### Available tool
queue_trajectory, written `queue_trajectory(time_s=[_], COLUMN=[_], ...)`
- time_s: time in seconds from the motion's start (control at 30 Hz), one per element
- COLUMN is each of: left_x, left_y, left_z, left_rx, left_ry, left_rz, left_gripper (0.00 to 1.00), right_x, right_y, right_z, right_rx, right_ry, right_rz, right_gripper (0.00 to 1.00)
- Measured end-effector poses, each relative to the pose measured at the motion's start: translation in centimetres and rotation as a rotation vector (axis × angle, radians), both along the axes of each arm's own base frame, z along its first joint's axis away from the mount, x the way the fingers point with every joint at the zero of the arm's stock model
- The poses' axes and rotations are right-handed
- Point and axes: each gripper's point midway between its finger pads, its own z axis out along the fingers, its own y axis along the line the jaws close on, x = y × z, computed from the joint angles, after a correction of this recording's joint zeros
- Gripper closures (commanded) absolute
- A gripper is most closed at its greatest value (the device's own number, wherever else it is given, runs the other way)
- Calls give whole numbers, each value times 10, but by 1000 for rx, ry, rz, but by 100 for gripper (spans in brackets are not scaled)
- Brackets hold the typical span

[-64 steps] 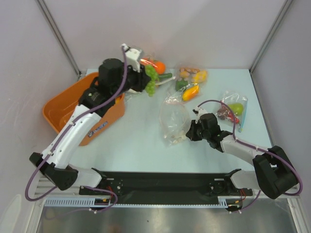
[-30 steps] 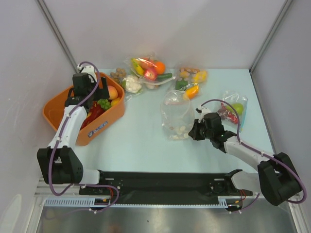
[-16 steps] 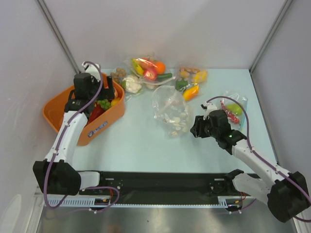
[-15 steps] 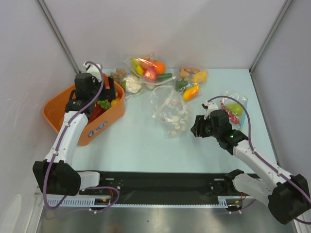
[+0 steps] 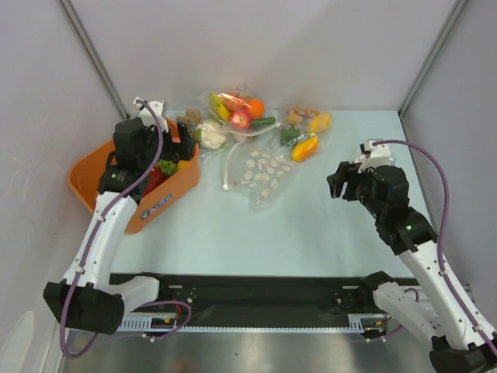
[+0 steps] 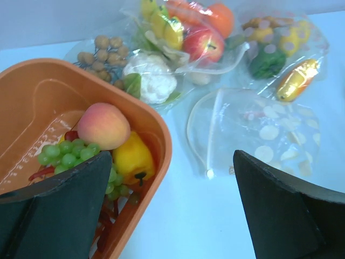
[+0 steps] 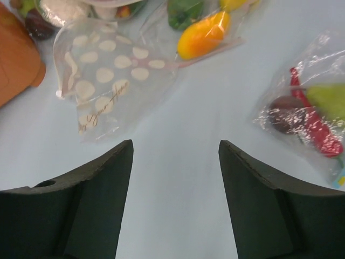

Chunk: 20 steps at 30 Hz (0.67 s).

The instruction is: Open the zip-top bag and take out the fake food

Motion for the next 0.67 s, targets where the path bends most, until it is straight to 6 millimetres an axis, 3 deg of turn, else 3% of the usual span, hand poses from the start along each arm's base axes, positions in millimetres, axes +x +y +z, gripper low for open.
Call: queue_trajectory(time_s=[0.13, 0.4, 0.67], left_x=[-5, -19, -22], left_y=[-11, -29, -30], left_z=[7, 10, 19], left_rx=[-5, -5, -8], left_ry=[-23, -51, -86], left_rz=[-34, -77, -74], left_gripper=[0, 0, 0], right_x=[12, 32, 41], right_y=[-18, -58, -73], right_z=[17, 14, 16], right_rx=[-12, 39, 118], right_ry=[-34, -12, -6], right_rz=[-62, -156, -169], right_gripper=[28, 25, 24])
